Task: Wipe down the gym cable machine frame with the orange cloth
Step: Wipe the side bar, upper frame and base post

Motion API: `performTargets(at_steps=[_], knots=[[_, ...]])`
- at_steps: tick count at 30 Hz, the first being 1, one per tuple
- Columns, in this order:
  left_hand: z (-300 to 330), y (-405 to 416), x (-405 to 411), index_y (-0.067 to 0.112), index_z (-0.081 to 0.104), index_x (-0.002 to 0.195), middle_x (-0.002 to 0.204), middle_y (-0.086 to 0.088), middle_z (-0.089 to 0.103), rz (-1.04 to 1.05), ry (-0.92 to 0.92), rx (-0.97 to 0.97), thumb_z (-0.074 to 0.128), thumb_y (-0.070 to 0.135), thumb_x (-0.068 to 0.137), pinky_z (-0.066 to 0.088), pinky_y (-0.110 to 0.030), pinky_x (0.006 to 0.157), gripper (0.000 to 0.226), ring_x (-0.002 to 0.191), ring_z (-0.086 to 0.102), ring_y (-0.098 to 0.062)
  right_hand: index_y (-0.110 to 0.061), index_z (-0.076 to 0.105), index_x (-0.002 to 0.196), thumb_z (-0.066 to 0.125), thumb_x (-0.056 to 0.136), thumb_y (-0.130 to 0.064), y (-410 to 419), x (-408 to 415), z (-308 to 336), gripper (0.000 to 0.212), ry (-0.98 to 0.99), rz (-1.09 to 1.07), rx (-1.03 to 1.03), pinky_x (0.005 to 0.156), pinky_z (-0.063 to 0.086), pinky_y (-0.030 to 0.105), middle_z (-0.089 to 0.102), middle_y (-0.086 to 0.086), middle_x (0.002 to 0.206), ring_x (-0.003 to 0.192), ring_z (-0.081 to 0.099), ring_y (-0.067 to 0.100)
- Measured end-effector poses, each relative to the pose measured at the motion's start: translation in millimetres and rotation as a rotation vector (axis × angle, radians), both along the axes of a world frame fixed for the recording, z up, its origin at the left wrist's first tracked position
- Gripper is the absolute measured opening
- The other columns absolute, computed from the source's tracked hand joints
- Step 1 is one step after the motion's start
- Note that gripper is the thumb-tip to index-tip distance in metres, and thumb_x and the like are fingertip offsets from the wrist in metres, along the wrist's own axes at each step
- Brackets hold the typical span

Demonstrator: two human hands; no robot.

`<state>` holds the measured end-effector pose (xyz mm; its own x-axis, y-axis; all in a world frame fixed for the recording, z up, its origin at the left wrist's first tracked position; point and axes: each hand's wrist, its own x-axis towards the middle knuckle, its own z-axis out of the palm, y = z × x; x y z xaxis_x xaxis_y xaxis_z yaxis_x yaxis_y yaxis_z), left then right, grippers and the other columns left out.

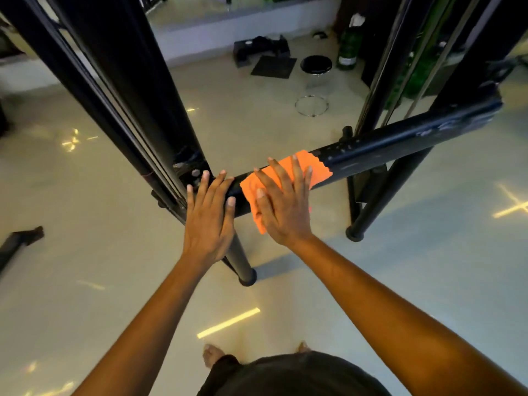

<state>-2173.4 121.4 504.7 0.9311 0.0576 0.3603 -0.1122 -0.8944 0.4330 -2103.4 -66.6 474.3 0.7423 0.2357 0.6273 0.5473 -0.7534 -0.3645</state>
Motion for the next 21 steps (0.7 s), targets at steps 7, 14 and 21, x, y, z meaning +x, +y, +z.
performTargets(at_steps=[7,14,21], knots=[[15,13,-1,0.027,0.047,0.158,0.165,0.006,0.046,-0.044,0.043,-0.097,0.028,0.041,0.118,0.008,-0.049,0.135,0.047,0.164,0.019,-0.013,-0.028,0.059,0.151,0.055,0.114,-0.043,-2,11,-11,0.04,-0.127,0.052,-0.107,0.13,0.018,0.068,0.047,0.009,0.168,0.16,0.033,0.044],[15,22,3,0.021,0.054,0.152,0.158,0.004,0.054,-0.118,0.013,-0.186,0.034,0.037,0.117,0.014,-0.048,0.134,0.043,0.161,0.027,-0.013,-0.016,0.061,0.153,0.051,0.114,-0.027,13,-7,4,0.042,-0.016,-0.065,0.008,0.13,0.011,0.07,0.04,0.014,0.171,0.164,0.023,0.041],[14,28,5,0.019,0.054,0.151,0.158,0.002,0.054,-0.169,0.007,-0.182,0.035,0.036,0.117,0.012,-0.043,0.135,0.043,0.161,0.027,-0.015,-0.02,0.055,0.151,0.049,0.115,-0.03,-7,4,-10,0.038,-0.06,0.049,-0.145,0.13,0.013,0.071,0.037,0.009,0.174,0.166,0.021,0.038]])
